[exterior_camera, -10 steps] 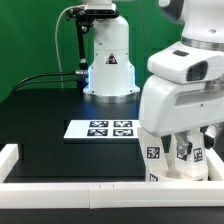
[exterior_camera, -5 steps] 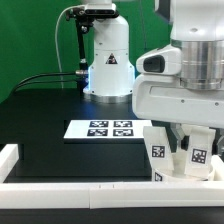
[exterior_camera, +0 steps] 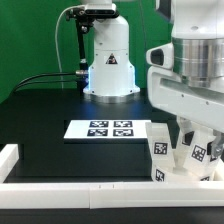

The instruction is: Assemble stool

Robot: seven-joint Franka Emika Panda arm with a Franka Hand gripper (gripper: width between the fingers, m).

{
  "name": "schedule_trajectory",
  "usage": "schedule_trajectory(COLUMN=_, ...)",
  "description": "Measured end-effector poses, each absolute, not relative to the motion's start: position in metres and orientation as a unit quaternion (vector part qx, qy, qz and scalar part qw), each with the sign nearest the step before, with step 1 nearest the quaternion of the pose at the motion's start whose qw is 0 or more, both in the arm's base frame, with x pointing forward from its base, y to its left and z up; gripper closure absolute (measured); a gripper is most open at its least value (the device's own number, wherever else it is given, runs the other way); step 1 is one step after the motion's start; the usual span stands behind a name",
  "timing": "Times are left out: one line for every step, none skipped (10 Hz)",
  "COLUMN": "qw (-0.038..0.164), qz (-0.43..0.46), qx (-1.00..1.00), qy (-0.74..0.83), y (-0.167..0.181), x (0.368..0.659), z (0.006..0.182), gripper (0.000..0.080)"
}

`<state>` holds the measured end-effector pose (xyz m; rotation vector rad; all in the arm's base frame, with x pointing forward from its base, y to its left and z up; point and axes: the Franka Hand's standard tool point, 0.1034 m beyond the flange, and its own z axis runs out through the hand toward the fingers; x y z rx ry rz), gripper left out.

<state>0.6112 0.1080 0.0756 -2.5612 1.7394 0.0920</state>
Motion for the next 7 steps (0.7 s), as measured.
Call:
schedule_trajectory(qw=0.037, qz=0.026, qx=-0.757, qy=0.651, y=0.1119, x=0.6100, z=0.0732, gripper=0.0459)
schedule_trajectory(qw=0.048, qz=0.024, qx=-0.716, qy=0.696, y=0.1123, x=0.6089, z=0.0704, gripper=0.0460)
schedule_trajectory(qw=0.038, qz=0.036, qx=-0.717, qy=0.695, y=0.1117, x=0.6046, z=0.0683, gripper=0.0460)
schedule_trajectory(qw=0.038, qz=0.038, qx=-0.696, qy=0.716, y=0.1124, x=0.6050, z=0.0679, gripper=0.0460)
schedule_trajectory(qw=0.037, qz=0.040, qx=-0.667, qy=0.743, y=0.1128, x=0.6045, z=0.0673, gripper=0.0460)
schedule_trajectory(qw=0.037, qz=0.040, qx=-0.641, qy=0.766, y=0.1128, x=0.6049, z=0.0673, gripper=0.0460)
schedule_trajectory(qw=0.062, qz=0.033, qx=-0.555, qy=0.829, y=0.1117, x=0.6086, z=0.0670, gripper=0.0460)
